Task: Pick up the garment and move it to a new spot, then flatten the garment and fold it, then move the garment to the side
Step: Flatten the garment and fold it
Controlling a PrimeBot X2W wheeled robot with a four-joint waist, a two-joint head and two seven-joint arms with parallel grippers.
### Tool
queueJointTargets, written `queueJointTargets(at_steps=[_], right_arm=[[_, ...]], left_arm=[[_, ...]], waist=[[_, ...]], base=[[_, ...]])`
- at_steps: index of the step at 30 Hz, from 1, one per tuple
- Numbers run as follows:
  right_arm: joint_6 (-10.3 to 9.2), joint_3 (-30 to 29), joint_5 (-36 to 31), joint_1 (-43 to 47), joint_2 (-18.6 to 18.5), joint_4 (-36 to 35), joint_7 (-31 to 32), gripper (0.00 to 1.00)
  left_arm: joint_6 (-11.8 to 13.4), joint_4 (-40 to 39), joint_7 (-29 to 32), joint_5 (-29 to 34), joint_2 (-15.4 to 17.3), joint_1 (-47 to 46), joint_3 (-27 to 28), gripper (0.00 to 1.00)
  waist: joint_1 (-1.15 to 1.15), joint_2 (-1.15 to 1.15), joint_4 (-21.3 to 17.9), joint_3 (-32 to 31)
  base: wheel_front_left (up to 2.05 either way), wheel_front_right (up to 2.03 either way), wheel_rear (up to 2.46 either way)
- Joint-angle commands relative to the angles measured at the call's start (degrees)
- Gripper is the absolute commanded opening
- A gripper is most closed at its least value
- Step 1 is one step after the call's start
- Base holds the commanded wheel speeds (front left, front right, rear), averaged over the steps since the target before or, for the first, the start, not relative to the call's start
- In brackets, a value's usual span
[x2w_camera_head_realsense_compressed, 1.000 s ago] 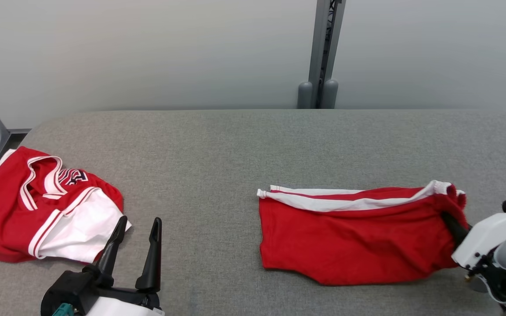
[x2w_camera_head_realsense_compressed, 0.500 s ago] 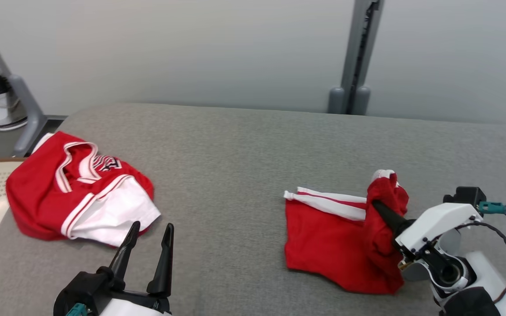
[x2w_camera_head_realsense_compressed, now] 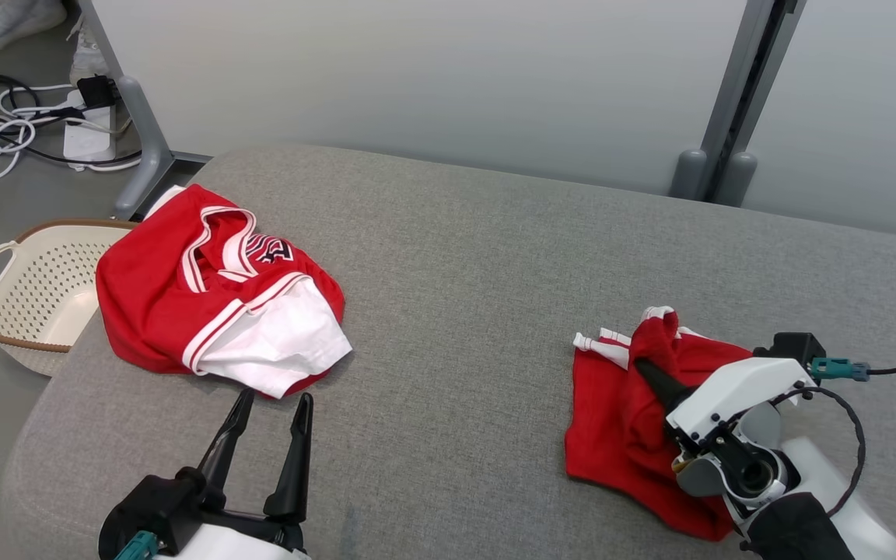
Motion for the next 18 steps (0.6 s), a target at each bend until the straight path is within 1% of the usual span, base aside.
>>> queueJointTargets(at_steps=[1,2,4,10,14,18], right_arm=[[0.03,0.2,-0.2,-0.6,-0.2,0.4,-0.4,0.49],[0.03,0.6,-0.1,-0.9,-0.1,1.1,-0.4,1.0],[0.03,1.3,0.6,-1.6,0.0,1.6,-0.6,1.0],[0.03,5.4,5.1,-0.7,0.0,-2.2,-0.7,1.0],[0.03,6.2,6.5,0.4,-0.2,-7.1,-2.1,1.0],[0.03,6.6,6.0,2.1,-3.1,-15.3,-5.0,1.0]], left_arm=[[0.0,0.0,-0.3,-0.3,0.2,-1.2,0.0,1.0],[0.0,0.0,-0.3,-0.3,0.3,-1.2,0.1,1.0],[0.0,0.0,-0.3,-0.3,0.3,-1.2,0.5,1.0],[0.0,0.0,-0.3,-0.3,0.3,-1.0,1.0,1.0],[-0.1,-0.2,-0.3,-0.2,0.1,-0.3,1.5,1.0],[-0.1,-0.9,-0.3,0.0,-0.1,0.2,2.1,1.0]], waist=[[0.0,0.0,0.1,0.1],[0.0,0.0,0.1,0.1],[0.0,0.0,-0.2,0.2],[0.0,0.0,-3.2,-0.6],[0.0,0.0,-6.1,-1.5],[0.0,0.0,-9.2,-2.0]], base=[[0.0,0.0,0.0],[0.0,0.0,0.0],[0.0,0.0,0.0],[0.0,0.0,0.0],[0.0,0.0,0.0],[0.0,0.0,0.0]])
